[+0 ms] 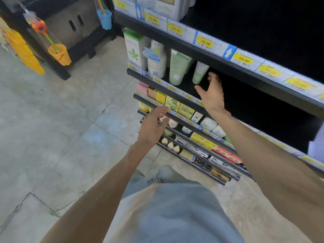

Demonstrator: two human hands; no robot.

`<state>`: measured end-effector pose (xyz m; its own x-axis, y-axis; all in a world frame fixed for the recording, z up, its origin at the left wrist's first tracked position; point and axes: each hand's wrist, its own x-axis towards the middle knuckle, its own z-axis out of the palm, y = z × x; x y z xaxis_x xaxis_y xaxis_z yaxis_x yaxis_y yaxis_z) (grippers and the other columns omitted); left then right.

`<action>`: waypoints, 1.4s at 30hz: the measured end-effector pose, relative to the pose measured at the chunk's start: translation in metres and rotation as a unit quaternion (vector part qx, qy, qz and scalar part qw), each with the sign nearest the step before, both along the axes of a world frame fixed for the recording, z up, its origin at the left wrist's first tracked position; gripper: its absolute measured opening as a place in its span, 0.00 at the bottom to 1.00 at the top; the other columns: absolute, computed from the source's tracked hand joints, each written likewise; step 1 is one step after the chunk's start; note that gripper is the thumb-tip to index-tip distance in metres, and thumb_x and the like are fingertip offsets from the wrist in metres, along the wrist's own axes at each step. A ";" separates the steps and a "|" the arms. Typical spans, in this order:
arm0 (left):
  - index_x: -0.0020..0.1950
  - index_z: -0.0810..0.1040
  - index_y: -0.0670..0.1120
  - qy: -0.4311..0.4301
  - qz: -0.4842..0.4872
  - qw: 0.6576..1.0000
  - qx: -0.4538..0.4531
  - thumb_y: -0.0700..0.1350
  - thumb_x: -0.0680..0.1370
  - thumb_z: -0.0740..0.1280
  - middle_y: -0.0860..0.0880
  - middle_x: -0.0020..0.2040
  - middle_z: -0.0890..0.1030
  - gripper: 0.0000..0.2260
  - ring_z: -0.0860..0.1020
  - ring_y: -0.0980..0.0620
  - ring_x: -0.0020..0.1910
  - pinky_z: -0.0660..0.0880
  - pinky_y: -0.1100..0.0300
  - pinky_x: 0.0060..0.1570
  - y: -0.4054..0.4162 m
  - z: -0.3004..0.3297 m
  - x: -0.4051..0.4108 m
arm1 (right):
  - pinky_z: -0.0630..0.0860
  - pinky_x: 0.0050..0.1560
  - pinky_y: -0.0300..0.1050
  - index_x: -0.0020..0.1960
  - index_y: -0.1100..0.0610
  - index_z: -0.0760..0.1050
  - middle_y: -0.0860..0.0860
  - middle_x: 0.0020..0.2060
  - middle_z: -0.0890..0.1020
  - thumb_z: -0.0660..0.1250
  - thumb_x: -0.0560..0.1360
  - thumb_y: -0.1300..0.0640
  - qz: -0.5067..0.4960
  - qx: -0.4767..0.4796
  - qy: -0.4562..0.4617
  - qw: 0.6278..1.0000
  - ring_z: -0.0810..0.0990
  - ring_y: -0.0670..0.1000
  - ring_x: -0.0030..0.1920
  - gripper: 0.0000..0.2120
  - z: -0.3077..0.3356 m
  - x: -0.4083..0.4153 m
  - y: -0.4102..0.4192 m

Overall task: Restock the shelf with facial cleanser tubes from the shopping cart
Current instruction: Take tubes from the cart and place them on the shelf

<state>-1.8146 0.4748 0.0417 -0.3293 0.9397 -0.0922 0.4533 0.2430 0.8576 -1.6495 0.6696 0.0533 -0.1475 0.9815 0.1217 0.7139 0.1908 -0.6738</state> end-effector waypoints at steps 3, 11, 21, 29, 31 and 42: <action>0.75 0.72 0.51 0.106 -0.046 0.993 -0.001 0.47 0.83 0.66 0.50 0.71 0.76 0.19 0.74 0.50 0.70 0.74 0.49 0.69 -0.004 0.011 0.001 | 0.72 0.69 0.56 0.78 0.55 0.64 0.54 0.72 0.73 0.73 0.77 0.47 0.015 0.023 -0.053 0.998 0.72 0.54 0.71 0.34 0.010 0.020 -0.033; 0.75 0.71 0.48 0.275 -0.144 0.950 0.020 0.50 0.83 0.64 0.48 0.72 0.74 0.20 0.70 0.44 0.72 0.68 0.44 0.72 -0.045 0.015 0.019 | 0.67 0.73 0.57 0.78 0.54 0.62 0.54 0.71 0.71 0.71 0.77 0.42 0.027 0.047 -0.193 0.980 0.69 0.56 0.72 0.36 0.016 0.085 -0.147; 0.81 0.61 0.52 0.300 -0.291 0.909 -0.006 0.56 0.85 0.59 0.49 0.82 0.59 0.25 0.52 0.46 0.82 0.52 0.44 0.80 -0.148 0.003 0.120 | 0.66 0.73 0.61 0.79 0.52 0.60 0.54 0.75 0.68 0.71 0.74 0.37 -0.057 -0.056 -0.247 0.966 0.67 0.58 0.75 0.41 0.004 0.192 -0.334; 0.83 0.57 0.53 0.331 -0.441 0.834 -0.001 0.57 0.84 0.59 0.50 0.83 0.55 0.28 0.49 0.48 0.83 0.48 0.44 0.81 -0.209 -0.001 0.269 | 0.60 0.76 0.62 0.81 0.51 0.56 0.53 0.77 0.64 0.70 0.74 0.35 -0.189 -0.130 -0.240 0.943 0.61 0.58 0.77 0.44 -0.002 0.318 -0.480; 0.82 0.58 0.52 0.340 -0.472 0.813 0.011 0.57 0.84 0.59 0.50 0.83 0.56 0.28 0.50 0.47 0.83 0.49 0.43 0.80 -0.226 0.000 0.312 | 0.60 0.75 0.63 0.81 0.52 0.56 0.53 0.77 0.64 0.68 0.74 0.33 -0.217 -0.143 -0.233 0.937 0.61 0.59 0.78 0.44 -0.007 0.356 -0.511; 0.83 0.56 0.52 0.351 -0.604 0.713 0.059 0.61 0.84 0.56 0.48 0.83 0.57 0.29 0.53 0.45 0.82 0.50 0.44 0.79 -0.339 -0.016 0.611 | 0.56 0.77 0.64 0.82 0.52 0.52 0.55 0.80 0.59 0.63 0.76 0.30 -0.380 -0.215 -0.191 0.879 0.55 0.59 0.81 0.45 -0.032 0.598 -0.688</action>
<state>-1.2032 0.1357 0.0260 0.8008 0.5646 -0.1997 0.5986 -0.7436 0.2979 -1.0511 -0.0183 0.0209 0.6215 0.7571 -0.2012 0.7147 -0.6532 -0.2501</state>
